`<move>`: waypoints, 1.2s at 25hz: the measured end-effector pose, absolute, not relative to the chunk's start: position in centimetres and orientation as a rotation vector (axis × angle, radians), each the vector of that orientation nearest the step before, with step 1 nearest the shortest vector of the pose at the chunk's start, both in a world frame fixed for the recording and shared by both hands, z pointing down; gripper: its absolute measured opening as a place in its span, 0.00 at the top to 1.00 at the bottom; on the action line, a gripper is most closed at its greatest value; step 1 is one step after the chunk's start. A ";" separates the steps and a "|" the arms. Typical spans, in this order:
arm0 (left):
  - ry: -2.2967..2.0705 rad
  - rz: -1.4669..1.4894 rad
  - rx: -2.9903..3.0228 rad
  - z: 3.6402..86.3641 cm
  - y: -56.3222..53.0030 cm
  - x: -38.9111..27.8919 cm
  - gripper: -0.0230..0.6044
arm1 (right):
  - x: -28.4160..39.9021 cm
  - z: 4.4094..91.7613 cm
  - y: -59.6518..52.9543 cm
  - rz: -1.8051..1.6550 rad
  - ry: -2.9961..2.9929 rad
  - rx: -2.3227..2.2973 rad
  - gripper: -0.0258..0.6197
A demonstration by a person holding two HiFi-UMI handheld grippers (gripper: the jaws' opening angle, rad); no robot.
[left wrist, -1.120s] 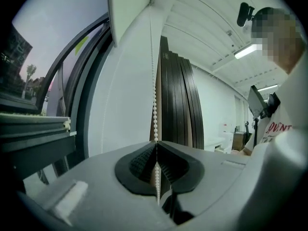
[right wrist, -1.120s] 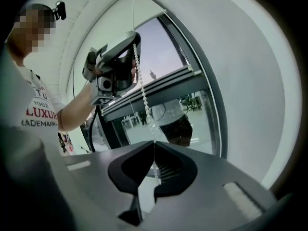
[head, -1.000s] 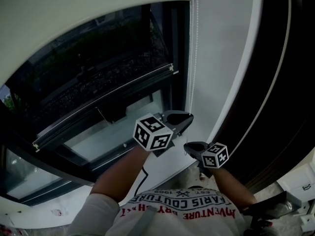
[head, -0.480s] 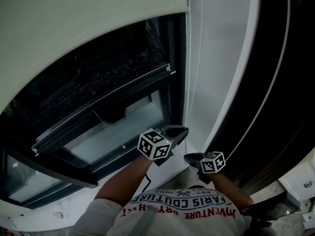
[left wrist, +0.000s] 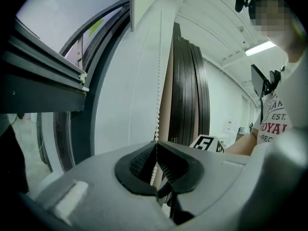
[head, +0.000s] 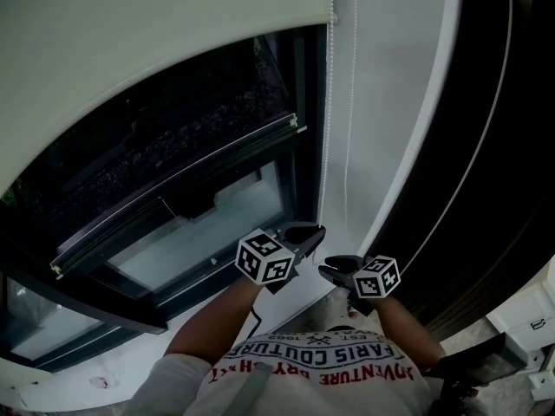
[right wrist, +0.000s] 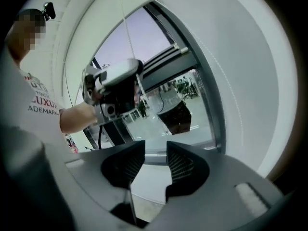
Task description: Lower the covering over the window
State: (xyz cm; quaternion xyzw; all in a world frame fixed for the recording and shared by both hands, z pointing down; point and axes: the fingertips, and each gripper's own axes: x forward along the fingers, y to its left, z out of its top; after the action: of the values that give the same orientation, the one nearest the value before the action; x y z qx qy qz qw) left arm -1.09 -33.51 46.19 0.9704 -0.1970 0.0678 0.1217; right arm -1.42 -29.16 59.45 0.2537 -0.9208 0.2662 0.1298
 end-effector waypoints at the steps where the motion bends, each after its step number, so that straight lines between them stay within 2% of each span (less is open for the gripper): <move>1: -0.582 0.198 2.833 46.2 -33.5 -1.2 0.95 | -1.3 57.9 -29.7 0.747 -2.699 0.751 0.76; 7: -0.593 0.187 2.845 46.3 -33.2 -1.4 0.95 | 0.1 45.2 -32.4 0.478 -2.892 0.832 0.75; 14: -0.570 0.193 2.865 46.2 -32.6 -0.8 0.95 | -2.3 32.3 -33.5 0.194 -3.074 0.783 0.72; 26: -0.551 0.164 2.874 46.2 -32.6 -0.4 0.95 | -3.4 29.8 -34.8 0.207 -3.109 0.850 0.94; 30: -0.546 0.134 2.869 46.1 -32.8 -0.6 0.95 | -3.4 29.8 -35.0 0.205 -3.123 0.854 0.94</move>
State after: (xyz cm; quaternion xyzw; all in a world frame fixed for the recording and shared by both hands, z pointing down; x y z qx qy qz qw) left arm -0.63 -32.76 46.08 0.9755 -0.1856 0.0454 0.1089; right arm -3.44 -35.00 29.81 0.2628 -0.9614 0.0630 -0.0512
